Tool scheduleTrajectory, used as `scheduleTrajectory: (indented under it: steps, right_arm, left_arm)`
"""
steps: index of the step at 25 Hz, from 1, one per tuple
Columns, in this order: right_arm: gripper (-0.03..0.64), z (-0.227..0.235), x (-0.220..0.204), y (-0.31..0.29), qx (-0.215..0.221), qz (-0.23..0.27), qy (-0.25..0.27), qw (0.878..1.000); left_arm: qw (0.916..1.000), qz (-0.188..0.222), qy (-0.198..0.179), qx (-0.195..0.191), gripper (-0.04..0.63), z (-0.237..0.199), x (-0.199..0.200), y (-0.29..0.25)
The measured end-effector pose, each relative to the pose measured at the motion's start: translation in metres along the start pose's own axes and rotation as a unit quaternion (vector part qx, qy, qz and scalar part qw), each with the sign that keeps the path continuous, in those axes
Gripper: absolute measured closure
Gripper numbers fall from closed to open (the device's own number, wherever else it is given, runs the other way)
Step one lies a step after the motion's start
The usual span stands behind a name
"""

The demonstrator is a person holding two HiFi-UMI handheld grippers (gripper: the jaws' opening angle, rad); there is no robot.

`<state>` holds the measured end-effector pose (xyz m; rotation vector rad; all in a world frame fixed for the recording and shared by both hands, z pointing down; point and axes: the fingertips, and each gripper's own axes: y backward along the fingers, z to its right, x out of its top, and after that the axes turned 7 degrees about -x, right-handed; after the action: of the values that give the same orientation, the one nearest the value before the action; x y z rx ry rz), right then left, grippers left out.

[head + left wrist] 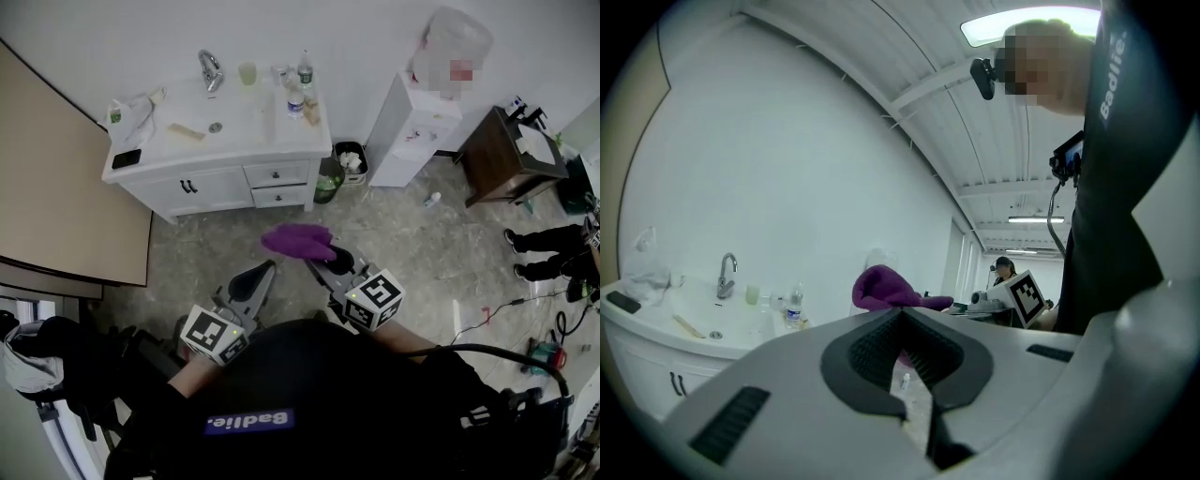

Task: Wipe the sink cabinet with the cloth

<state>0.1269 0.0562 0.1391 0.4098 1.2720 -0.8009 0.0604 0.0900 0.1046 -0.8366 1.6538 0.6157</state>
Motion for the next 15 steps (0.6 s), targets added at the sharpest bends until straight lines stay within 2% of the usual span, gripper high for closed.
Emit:
scheduleTrajectory:
  steps: [15]
  right_arm:
    - [0.531, -0.031, -0.010, 0.021, -0.005, 0.006, 0.007, 1.000]
  left_arm:
    - [0.9990, -0.008, -0.019, -0.040, 0.591, 0.030, -0.010, 0.018]
